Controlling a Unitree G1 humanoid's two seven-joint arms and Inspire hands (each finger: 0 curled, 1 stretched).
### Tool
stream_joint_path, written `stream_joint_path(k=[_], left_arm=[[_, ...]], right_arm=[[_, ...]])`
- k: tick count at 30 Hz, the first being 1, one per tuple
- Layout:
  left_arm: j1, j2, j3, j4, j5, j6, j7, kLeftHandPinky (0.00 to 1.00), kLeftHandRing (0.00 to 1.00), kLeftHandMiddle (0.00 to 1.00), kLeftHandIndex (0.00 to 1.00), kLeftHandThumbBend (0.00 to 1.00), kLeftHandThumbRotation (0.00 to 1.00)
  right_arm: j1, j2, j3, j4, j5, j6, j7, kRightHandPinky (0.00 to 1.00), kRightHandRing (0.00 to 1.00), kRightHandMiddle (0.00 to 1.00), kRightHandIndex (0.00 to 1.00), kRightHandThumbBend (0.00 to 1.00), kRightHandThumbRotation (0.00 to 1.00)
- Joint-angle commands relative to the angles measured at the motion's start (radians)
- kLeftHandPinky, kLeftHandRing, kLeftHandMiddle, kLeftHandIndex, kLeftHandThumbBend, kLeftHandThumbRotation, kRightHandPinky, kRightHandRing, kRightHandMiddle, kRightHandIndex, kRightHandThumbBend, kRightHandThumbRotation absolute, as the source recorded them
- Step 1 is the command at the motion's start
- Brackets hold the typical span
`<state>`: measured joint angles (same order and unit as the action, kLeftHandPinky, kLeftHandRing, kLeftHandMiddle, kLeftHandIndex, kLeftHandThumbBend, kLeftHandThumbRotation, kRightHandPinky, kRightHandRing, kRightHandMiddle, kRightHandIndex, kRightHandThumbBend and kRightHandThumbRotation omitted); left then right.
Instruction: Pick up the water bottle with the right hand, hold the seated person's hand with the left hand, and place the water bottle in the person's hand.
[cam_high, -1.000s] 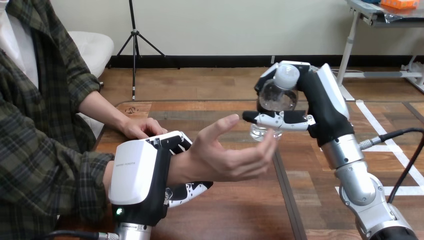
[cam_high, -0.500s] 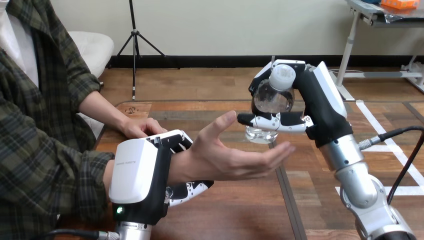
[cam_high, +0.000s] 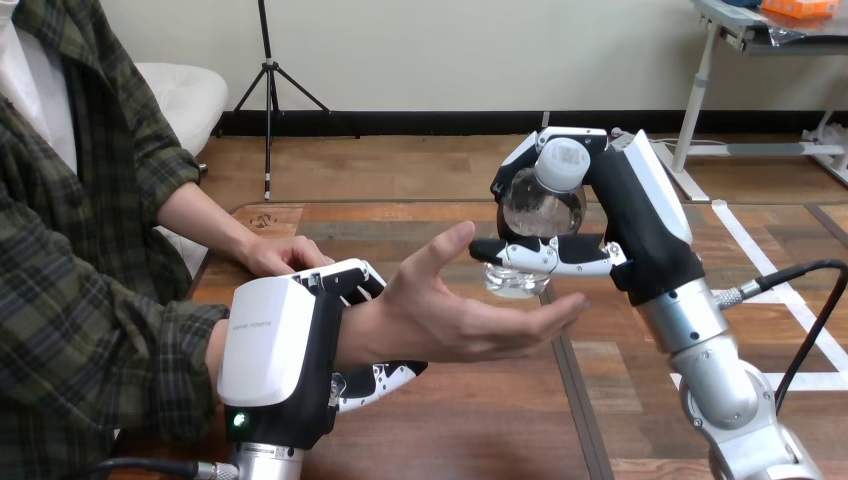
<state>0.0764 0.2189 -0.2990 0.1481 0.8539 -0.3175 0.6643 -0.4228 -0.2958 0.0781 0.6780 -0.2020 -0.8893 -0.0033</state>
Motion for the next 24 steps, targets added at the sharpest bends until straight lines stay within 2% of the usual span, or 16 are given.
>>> stream_joint_path(k=[1, 14, 24], left_arm=[[-0.064, -0.016, -0.037, -0.020, 0.006, -0.038, 0.003, 0.26, 0.29, 0.34, 0.36, 0.93, 0.00], [-0.066, -0.013, -0.036, -0.017, 0.014, -0.033, 0.008, 0.26, 0.30, 0.34, 0.36, 0.93, 0.00], [-0.065, -0.014, -0.034, -0.015, 0.010, -0.038, 0.011, 0.26, 0.30, 0.34, 0.36, 0.93, 0.00]], right_arm=[[-0.032, 0.021, -0.012, -0.084, 0.050, -0.031, 0.018, 0.34, 0.37, 0.39, 0.39, 0.73, 0.00], [0.017, 0.025, -0.022, -0.156, 0.080, -0.014, 0.069, 0.39, 0.40, 0.40, 0.39, 0.73, 0.00], [0.063, 0.025, -0.017, -0.220, 0.144, -0.007, 0.130, 0.39, 0.40, 0.40, 0.39, 0.73, 0.00]])
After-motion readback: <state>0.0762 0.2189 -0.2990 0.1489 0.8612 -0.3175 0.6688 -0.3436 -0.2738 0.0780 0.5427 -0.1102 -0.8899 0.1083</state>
